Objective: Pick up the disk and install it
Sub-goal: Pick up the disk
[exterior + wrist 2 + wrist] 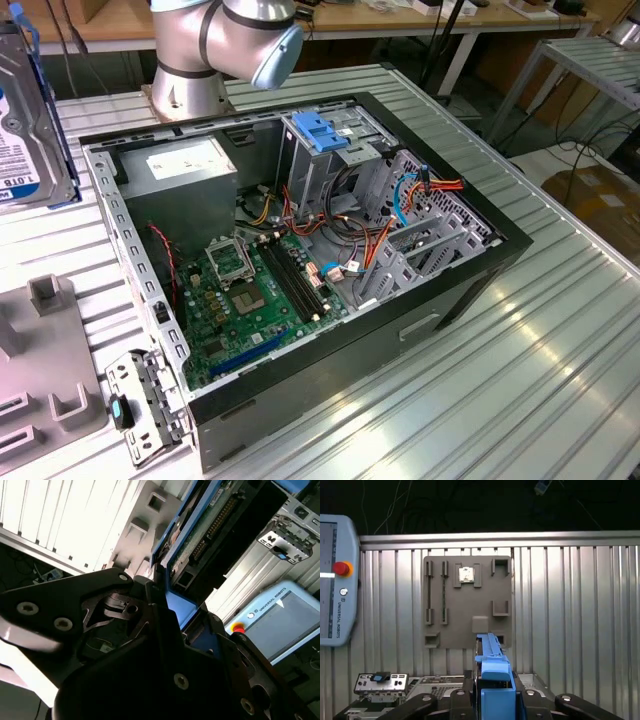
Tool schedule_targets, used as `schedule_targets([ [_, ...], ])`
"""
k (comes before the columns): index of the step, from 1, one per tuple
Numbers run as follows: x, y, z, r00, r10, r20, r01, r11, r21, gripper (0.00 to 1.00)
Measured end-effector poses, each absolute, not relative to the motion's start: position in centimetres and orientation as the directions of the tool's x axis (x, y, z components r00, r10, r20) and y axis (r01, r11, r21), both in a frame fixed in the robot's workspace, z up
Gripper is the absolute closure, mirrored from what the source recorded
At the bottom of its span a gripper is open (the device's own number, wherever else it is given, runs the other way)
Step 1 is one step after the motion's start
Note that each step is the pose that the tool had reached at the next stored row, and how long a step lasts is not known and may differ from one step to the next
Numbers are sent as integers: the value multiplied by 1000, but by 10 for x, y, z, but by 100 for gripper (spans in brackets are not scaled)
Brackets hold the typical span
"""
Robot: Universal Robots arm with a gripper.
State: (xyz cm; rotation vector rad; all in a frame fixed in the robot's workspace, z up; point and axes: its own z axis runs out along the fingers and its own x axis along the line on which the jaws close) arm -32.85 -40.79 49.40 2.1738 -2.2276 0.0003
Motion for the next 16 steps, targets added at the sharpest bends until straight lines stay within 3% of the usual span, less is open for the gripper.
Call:
schedule_targets([
  [16,-292,-408,494,-24,-999,21,-999,25,20,63],
])
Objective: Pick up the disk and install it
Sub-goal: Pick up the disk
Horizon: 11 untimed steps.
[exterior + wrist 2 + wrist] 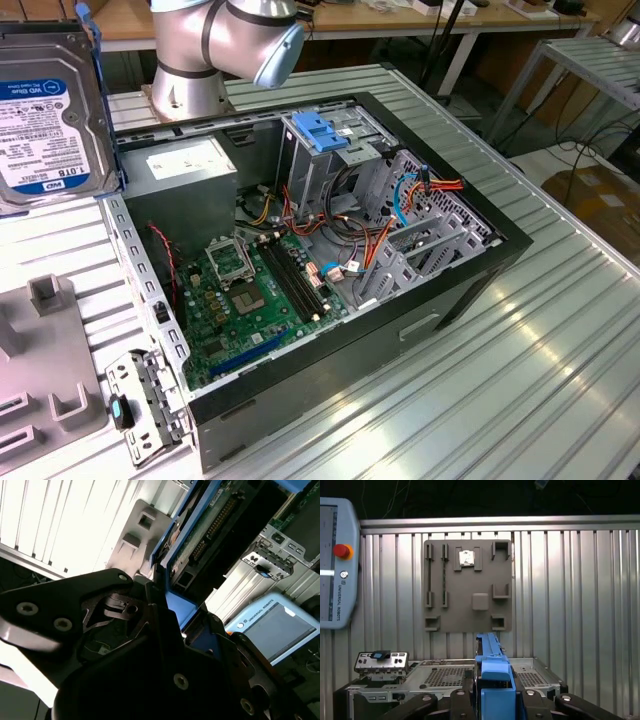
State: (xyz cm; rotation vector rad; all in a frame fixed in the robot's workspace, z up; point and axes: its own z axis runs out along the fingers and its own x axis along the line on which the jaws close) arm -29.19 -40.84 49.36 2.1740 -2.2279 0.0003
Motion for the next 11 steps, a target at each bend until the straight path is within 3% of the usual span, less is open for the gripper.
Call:
schedule_targets([
  [11,-268,-408,492,-24,-999,22,-999,25,20,63],
])
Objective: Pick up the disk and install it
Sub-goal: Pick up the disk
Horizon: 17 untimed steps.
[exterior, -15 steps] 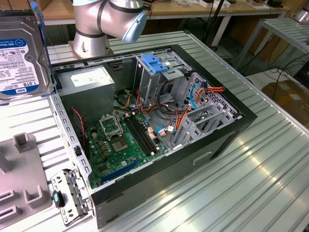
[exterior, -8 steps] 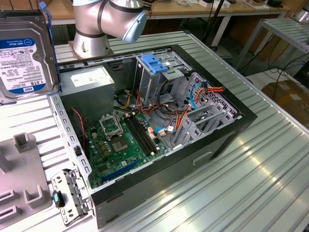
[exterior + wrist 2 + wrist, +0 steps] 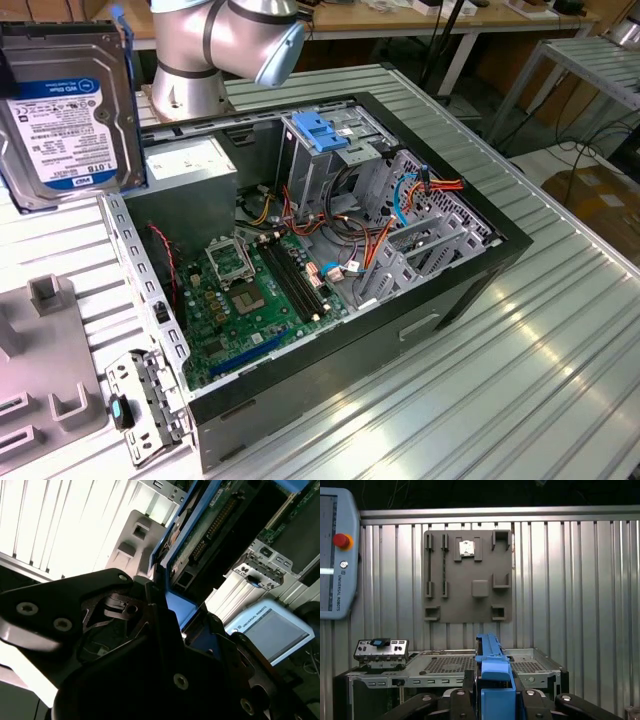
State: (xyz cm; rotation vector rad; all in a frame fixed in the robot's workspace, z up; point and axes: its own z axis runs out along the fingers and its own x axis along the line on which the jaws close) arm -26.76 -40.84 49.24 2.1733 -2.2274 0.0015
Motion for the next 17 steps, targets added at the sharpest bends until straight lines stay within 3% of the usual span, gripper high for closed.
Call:
schedule_targets([
  [17,-229,-409,492,-24,-999,22,-999,25,20,63],
])
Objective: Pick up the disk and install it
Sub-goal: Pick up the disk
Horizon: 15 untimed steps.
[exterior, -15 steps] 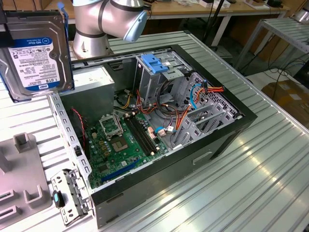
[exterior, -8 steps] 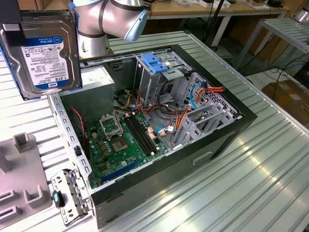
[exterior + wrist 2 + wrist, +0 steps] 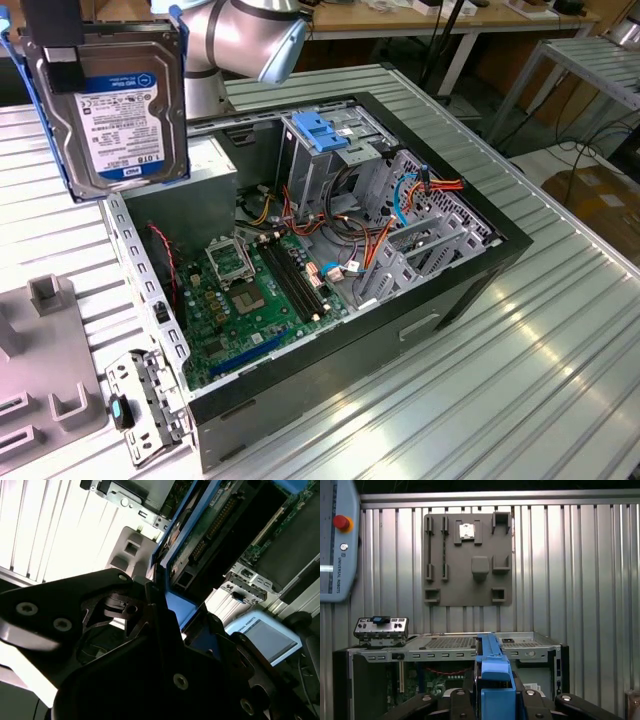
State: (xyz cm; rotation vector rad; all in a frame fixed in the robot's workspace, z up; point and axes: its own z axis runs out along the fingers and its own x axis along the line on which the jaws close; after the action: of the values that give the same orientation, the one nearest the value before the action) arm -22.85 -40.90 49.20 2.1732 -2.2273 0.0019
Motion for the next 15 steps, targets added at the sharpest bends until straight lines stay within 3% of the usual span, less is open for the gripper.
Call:
schedule_targets([
  [15,-205,-413,492,-24,-999,22,-999,25,20,63],
])
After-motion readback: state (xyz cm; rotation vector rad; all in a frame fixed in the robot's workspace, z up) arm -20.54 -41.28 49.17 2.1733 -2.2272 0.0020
